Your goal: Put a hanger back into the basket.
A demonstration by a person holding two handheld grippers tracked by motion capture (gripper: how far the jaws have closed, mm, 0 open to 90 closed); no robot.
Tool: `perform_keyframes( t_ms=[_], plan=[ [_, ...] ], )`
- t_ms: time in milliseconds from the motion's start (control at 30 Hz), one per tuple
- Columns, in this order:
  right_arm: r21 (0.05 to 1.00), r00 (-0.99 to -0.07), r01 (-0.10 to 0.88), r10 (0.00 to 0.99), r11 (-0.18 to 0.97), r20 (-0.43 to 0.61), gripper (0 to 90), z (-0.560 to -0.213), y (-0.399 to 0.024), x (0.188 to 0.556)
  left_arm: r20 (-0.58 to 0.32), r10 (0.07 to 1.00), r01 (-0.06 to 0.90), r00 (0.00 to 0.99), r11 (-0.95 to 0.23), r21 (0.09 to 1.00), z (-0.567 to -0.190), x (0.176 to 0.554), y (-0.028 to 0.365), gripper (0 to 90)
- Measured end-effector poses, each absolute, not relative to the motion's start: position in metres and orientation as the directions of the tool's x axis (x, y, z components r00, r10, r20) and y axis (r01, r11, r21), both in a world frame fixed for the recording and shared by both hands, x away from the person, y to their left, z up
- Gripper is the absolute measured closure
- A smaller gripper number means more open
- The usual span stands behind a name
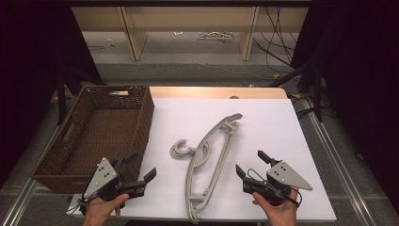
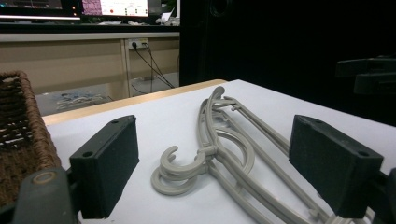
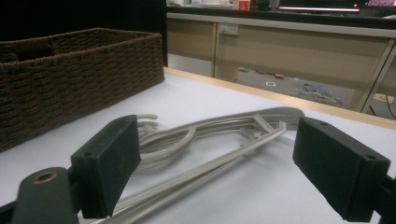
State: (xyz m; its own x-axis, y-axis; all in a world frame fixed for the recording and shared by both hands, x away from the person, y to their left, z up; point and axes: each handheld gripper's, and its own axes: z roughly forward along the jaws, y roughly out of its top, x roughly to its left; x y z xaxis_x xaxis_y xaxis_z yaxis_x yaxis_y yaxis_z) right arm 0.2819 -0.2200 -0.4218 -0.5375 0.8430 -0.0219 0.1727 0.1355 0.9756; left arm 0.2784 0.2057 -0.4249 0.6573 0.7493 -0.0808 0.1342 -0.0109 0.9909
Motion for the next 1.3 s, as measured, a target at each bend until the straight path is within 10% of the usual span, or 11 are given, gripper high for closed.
perform_keyframes(
  t_ms=[600,1300],
  plan=[
    [0.973,-0.534,0.192,0.845,0.126,-0.004,15.8,-0.423,-0.22,0.282,-0.085,0.71,0.175,0.699,-0.055,0.983,-0.428,0.278,0.173,15.7],
    [0.965,-0.551,0.217,0.835,0.15,-0.005,16.4,-0.426,-0.221,0.284,-0.015,0.705,0.407,0.709,-0.392,0.825,-0.44,0.334,0.096,25.8]
  ],
)
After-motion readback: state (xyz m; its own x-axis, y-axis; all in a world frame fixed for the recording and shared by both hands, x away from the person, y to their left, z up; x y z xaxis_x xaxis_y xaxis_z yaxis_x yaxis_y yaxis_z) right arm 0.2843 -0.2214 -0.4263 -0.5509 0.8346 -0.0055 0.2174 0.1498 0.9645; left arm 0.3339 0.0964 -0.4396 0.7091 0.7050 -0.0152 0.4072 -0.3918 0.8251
